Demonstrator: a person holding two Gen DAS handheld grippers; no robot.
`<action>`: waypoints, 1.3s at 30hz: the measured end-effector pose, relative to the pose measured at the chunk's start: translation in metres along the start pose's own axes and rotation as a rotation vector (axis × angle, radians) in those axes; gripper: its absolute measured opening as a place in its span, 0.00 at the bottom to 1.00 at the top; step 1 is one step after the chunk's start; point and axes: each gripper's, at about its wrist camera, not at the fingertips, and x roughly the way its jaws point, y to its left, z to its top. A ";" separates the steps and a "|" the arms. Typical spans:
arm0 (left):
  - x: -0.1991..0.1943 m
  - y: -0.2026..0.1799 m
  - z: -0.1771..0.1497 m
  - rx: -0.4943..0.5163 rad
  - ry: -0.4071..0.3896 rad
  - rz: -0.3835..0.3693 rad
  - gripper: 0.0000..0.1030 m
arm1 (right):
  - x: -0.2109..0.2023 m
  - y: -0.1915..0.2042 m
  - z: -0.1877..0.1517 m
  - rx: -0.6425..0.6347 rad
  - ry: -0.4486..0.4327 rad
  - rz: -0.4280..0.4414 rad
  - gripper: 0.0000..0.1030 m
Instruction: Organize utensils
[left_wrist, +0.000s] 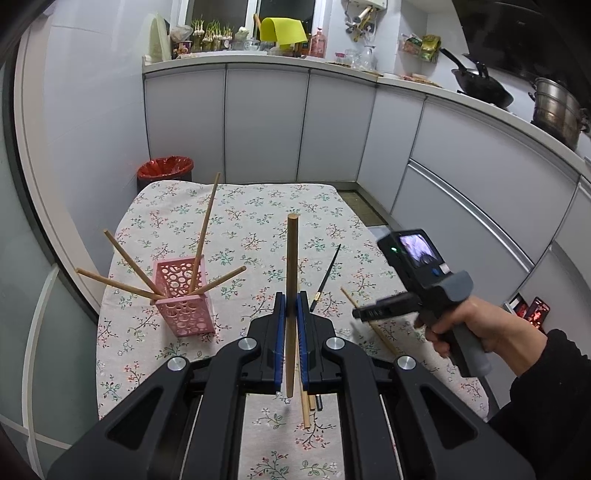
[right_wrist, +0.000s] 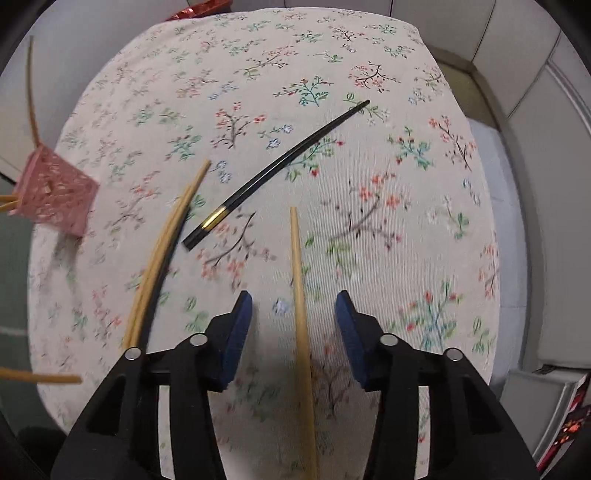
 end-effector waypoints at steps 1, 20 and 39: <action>0.001 0.001 0.000 0.000 0.004 0.003 0.06 | 0.007 0.000 0.003 0.001 -0.001 -0.029 0.36; -0.034 0.019 0.008 -0.026 -0.104 0.052 0.06 | -0.116 0.013 -0.050 -0.025 -0.288 0.054 0.05; -0.058 0.048 0.042 -0.124 -0.450 0.329 0.06 | -0.168 0.019 -0.026 -0.043 -0.541 0.158 0.05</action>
